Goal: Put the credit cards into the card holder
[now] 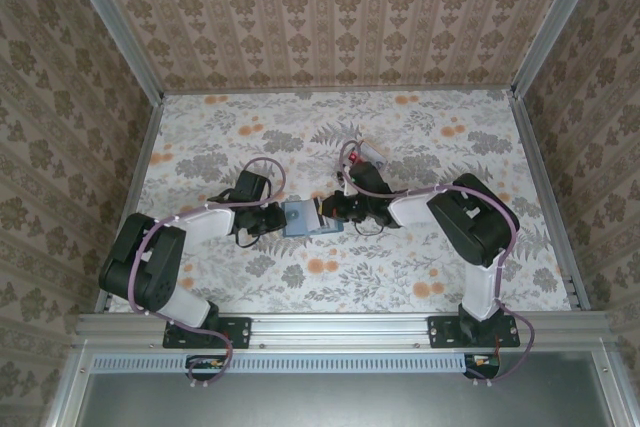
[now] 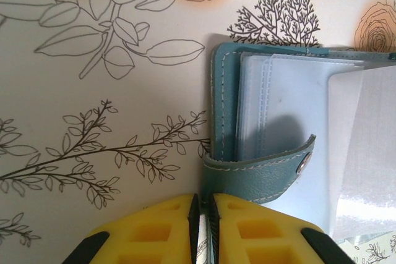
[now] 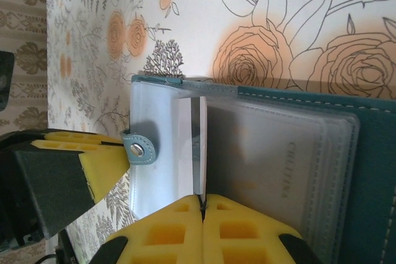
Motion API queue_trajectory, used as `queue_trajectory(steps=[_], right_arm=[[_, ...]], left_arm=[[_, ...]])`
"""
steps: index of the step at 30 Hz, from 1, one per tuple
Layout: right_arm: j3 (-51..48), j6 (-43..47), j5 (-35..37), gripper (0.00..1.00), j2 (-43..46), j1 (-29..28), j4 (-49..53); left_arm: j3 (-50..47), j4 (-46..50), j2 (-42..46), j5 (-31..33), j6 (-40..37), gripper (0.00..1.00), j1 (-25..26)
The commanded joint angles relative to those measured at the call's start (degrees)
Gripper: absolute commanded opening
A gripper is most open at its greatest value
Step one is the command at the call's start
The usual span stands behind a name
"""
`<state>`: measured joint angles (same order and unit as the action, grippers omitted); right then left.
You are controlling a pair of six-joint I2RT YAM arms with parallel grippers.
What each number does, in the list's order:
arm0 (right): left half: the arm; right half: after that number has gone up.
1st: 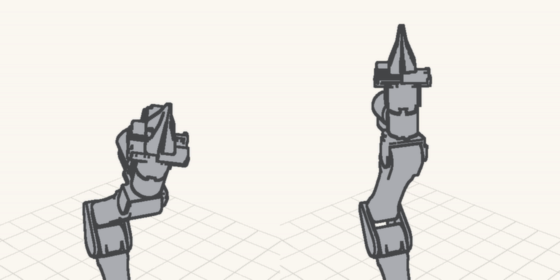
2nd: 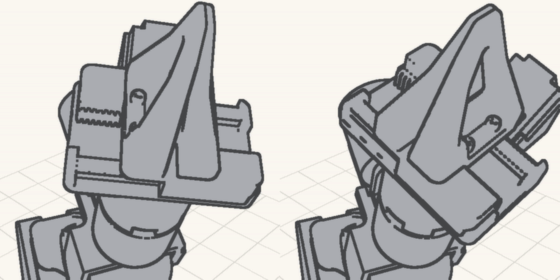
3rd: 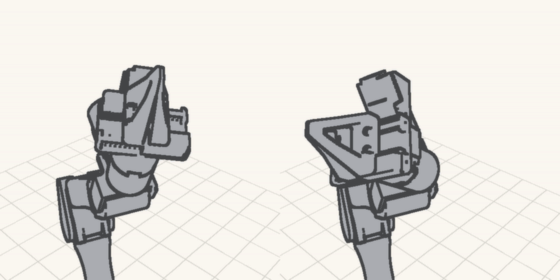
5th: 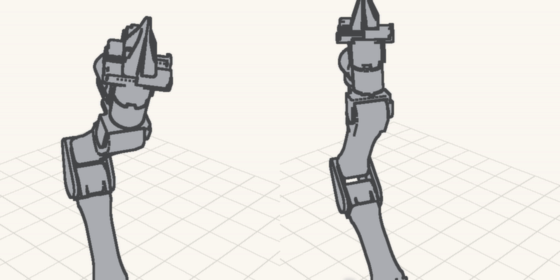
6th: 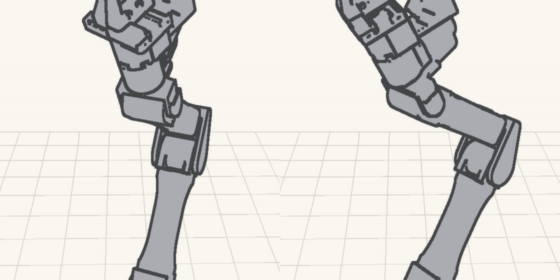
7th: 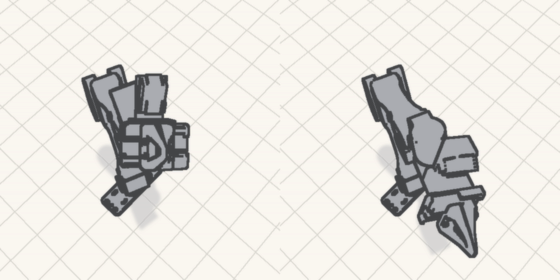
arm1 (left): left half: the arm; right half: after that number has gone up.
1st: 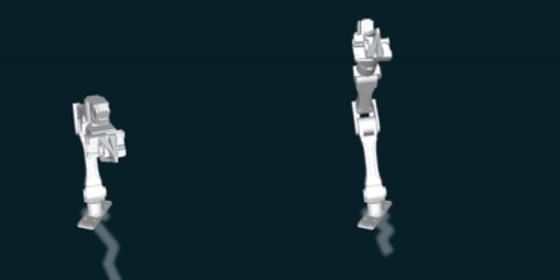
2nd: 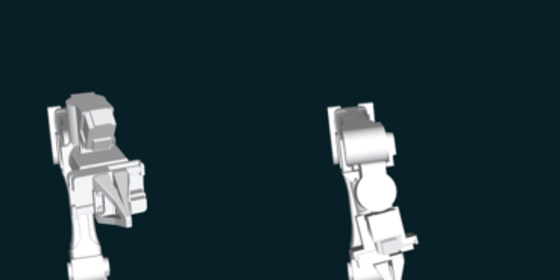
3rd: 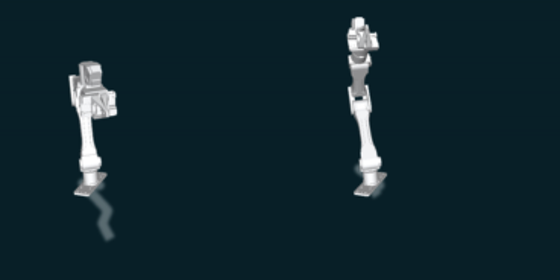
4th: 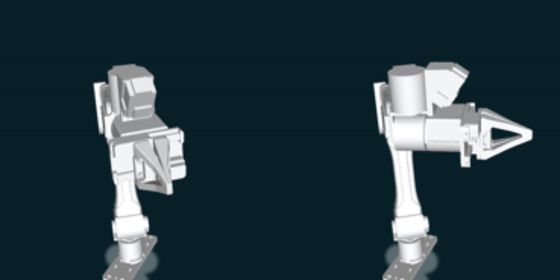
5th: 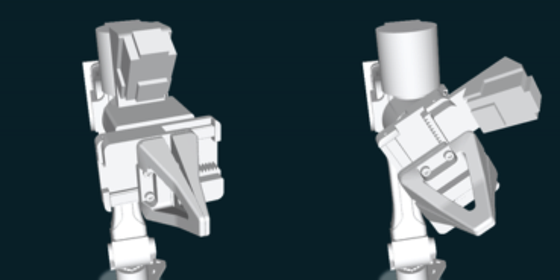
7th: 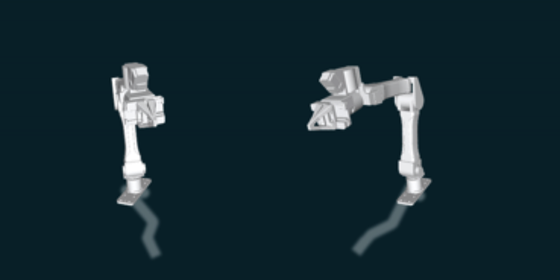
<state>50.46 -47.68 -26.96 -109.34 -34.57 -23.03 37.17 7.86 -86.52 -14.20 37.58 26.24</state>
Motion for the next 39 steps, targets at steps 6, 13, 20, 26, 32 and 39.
queue_trajectory(steps=[6,13,20,26,32,39], right_arm=[[-2.6,-2.0,5.5,0.04,-0.8,-0.6,-3.6],[-1.1,-1.3,6.1,0.05,-1.4,-3.0,-2.2],[2.2,2.1,8.8,0.05,-1.5,-6.0,5.5],[6.0,4.6,9.9,0.06,-2.7,-8.0,11.0],[10.3,6.1,8.3,0.08,-5.7,-9.4,14.5],[11.8,7.6,8.2,0.18,-5.6,-9.8,16.9]], left_arm=[[-2.4,1.6,-1.9,-1.0,1.2,0.17,1.9],[-2.4,1.5,-1.7,-0.8,1.5,0.17,2.5],[-2.1,1.2,-1.6,-0.7,1.6,0.17,2.8],[-2.0,0.9,-2.0,-0.7,1.7,0.16,3.2],[-1.2,1.1,-2.0,-0.9,1.6,0.16,3.5],[-0.3,2.0,-1.5,-0.6,1.9,0.16,3.7]])
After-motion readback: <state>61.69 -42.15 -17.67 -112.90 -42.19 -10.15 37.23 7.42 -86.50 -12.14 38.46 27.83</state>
